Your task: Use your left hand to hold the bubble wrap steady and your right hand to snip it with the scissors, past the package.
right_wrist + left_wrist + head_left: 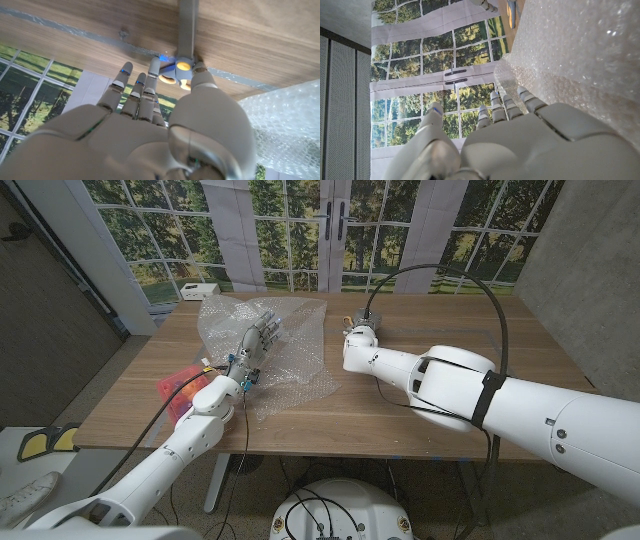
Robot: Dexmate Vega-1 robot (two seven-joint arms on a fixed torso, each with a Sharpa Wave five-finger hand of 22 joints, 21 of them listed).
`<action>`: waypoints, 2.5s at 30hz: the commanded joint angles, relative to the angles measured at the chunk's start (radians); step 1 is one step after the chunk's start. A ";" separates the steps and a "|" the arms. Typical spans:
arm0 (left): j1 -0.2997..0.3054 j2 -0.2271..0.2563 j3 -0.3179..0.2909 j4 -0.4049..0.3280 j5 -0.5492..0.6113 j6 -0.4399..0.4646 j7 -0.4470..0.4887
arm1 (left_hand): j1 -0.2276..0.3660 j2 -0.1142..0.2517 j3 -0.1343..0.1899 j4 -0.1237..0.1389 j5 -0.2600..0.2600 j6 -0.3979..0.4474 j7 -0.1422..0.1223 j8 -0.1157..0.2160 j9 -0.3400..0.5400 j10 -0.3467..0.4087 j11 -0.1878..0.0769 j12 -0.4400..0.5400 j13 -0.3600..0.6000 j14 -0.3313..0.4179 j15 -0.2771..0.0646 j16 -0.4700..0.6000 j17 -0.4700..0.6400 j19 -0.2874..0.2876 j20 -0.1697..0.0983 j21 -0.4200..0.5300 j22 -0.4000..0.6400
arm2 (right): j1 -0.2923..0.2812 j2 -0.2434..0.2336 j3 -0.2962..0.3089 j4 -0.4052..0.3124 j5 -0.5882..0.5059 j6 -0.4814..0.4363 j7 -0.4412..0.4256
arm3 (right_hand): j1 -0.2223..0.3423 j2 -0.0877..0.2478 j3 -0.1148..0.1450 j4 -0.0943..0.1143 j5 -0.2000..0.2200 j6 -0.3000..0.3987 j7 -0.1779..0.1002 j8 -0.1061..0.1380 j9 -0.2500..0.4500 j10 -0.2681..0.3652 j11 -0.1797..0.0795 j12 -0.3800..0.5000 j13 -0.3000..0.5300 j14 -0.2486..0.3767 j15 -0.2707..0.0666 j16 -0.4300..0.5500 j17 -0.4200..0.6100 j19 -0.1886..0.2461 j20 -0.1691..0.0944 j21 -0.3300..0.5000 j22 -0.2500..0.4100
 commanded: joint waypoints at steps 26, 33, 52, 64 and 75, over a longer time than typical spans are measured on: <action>-0.009 -0.014 0.003 0.026 -0.002 -0.011 -0.008 | -0.001 0.010 -0.003 -0.001 0.005 -0.001 0.003 0.000 0.000 0.005 0.001 -0.002 0.005 0.004 -0.016 0.000 0.003 0.001 0.000 0.001 0.006 | -0.042 -0.050 0.047 -0.093 0.011 0.002 -0.096 | 0.236 -0.009 0.083 -0.005 0.054 0.093 -0.047 0.011 0.005 0.224 -0.130 0.123 0.042 0.136 -0.132 0.074 0.057 0.076 -0.051 0.031 0.006; -0.011 -0.014 0.005 0.025 -0.002 -0.010 -0.011 | -0.002 0.010 -0.003 0.000 0.005 -0.001 0.003 0.000 0.000 0.009 0.000 0.000 0.005 0.005 -0.018 0.001 0.003 0.000 0.000 0.001 0.006 | -0.073 -0.115 0.071 -0.234 0.005 -0.047 -0.102 | 0.255 -0.009 0.086 0.002 0.060 0.105 -0.057 0.011 0.005 0.231 -0.134 0.136 0.053 0.148 -0.140 0.086 0.069 0.076 -0.057 0.031 0.007; -0.010 -0.008 0.004 0.017 -0.002 -0.012 -0.018 | -0.003 0.011 -0.004 0.000 0.005 -0.001 0.003 0.001 0.000 0.006 0.002 -0.002 0.006 0.005 -0.016 0.001 0.003 0.000 0.000 0.001 0.006 | -0.116 -0.186 0.113 -0.399 -0.004 -0.094 -0.103 | 0.278 -0.014 0.082 0.010 0.070 0.123 -0.059 0.008 0.006 0.259 -0.138 0.157 0.053 0.157 -0.149 0.107 0.099 0.080 -0.060 0.032 0.008; -0.001 -0.004 -0.001 0.008 -0.004 -0.015 -0.014 | -0.004 0.012 -0.004 0.001 0.006 -0.001 0.004 0.001 0.000 0.007 0.002 -0.001 0.006 0.005 -0.016 0.000 0.003 0.000 0.001 0.001 0.006 | -0.130 -0.203 0.139 -0.441 0.006 -0.092 -0.099 | 0.285 -0.018 0.076 0.014 0.076 0.130 -0.061 0.006 0.007 0.261 -0.137 0.162 0.050 0.159 -0.149 0.118 0.116 0.082 -0.059 0.033 0.008; 0.008 -0.001 -0.003 0.001 -0.005 -0.013 -0.007 | -0.005 0.012 -0.005 0.001 0.006 -0.001 0.003 0.000 0.000 0.008 0.001 -0.001 0.006 0.004 -0.018 0.000 0.003 0.001 0.001 0.001 0.006 | -0.145 -0.228 0.169 -0.501 0.020 -0.096 -0.105 | 0.289 -0.018 0.074 0.017 0.081 0.136 -0.062 0.004 0.007 0.262 -0.139 0.165 0.046 0.166 -0.149 0.127 0.129 0.086 -0.063 0.035 0.009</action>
